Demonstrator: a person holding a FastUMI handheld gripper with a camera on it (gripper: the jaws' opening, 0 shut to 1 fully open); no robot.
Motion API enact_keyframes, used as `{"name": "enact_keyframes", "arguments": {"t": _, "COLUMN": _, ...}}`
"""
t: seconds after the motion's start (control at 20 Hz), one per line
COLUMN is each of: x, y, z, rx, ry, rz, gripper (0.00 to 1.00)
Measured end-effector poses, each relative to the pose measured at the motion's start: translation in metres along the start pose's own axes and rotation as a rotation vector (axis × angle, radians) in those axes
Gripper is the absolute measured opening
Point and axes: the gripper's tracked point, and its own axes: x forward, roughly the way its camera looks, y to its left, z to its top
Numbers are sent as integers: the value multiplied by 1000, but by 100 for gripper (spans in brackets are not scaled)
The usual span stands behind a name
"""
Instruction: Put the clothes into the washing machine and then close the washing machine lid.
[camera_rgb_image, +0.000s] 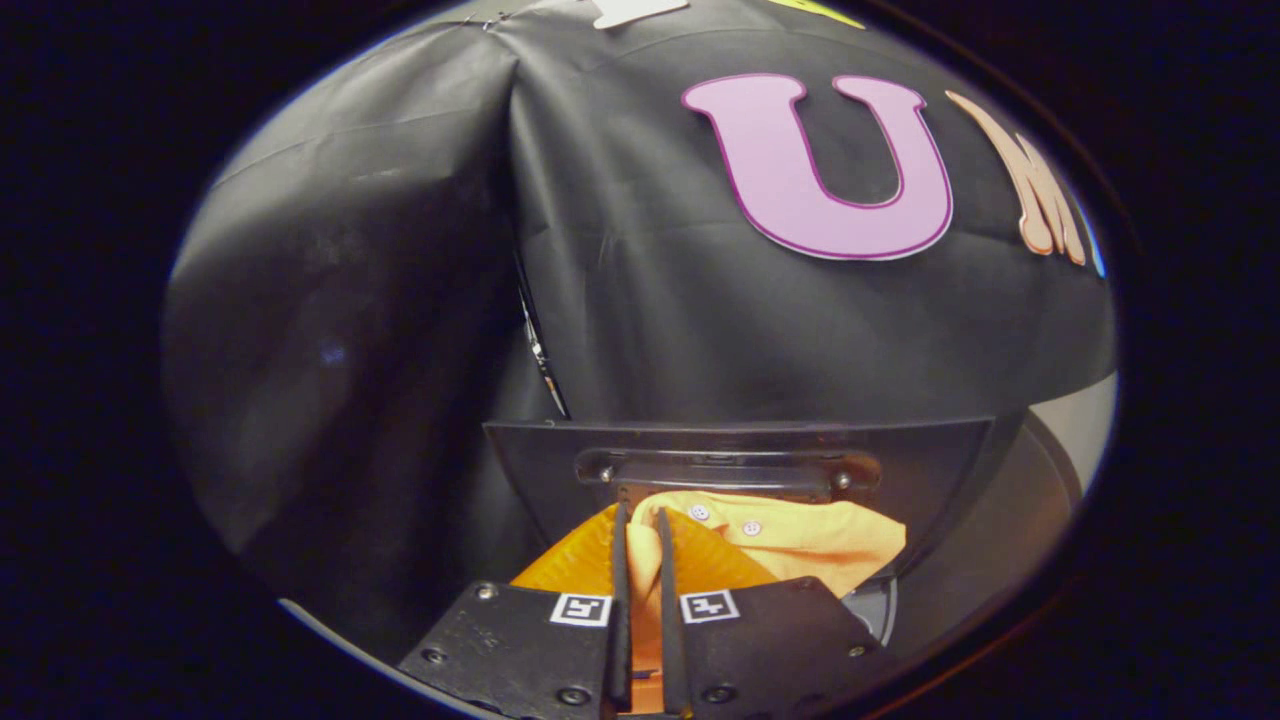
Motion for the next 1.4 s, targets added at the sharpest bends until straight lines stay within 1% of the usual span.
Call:
{"name": "enact_keyframes", "arguments": {"t": 0.1, "x": 4, "y": 2, "z": -6, "rx": 40, "ry": 12, "rz": 26, "gripper": 17}}
{"name": "enact_keyframes", "arguments": {"t": 0.2, "x": 6, "y": 2, "z": -11, "rx": 44, "ry": 16, "rz": 24, "gripper": 37}}
{"name": "enact_keyframes", "arguments": {"t": 0.35, "x": 8, "y": -5, "z": -1, "rx": 18, "ry": -30, "rz": -8, "gripper": 67}}
{"name": "enact_keyframes", "arguments": {"t": 0.5, "x": 5, "y": -4, "z": 9, "rx": 12, "ry": -62, "rz": -2, "gripper": 97}}
{"name": "enact_keyframes", "arguments": {"t": 0.7, "x": 5, "y": -9, "z": 18, "rx": -45, "ry": -87, "rz": -26, "gripper": 97}}
{"name": "enact_keyframes", "arguments": {"t": 0.9, "x": 4, "y": -9, "z": 41, "rx": -131, "ry": -131, "rz": -52, "gripper": 97}}
{"name": "enact_keyframes", "arguments": {"t": 1.0, "x": 4, "y": -7, "z": 55, "rx": -182, "ry": -160, "rz": -64, "gripper": 97}}
{"name": "enact_keyframes", "arguments": {"t": 1.25, "x": 13, "y": -11, "z": 86, "rx": -333, "ry": -210, "rz": -125, "gripper": 97}}
{"name": "enact_keyframes", "arguments": {"t": 1.4, "x": 23, "y": -11, "z": 98, "rx": -305, "ry": -224, "rz": -127, "gripper": 97}}
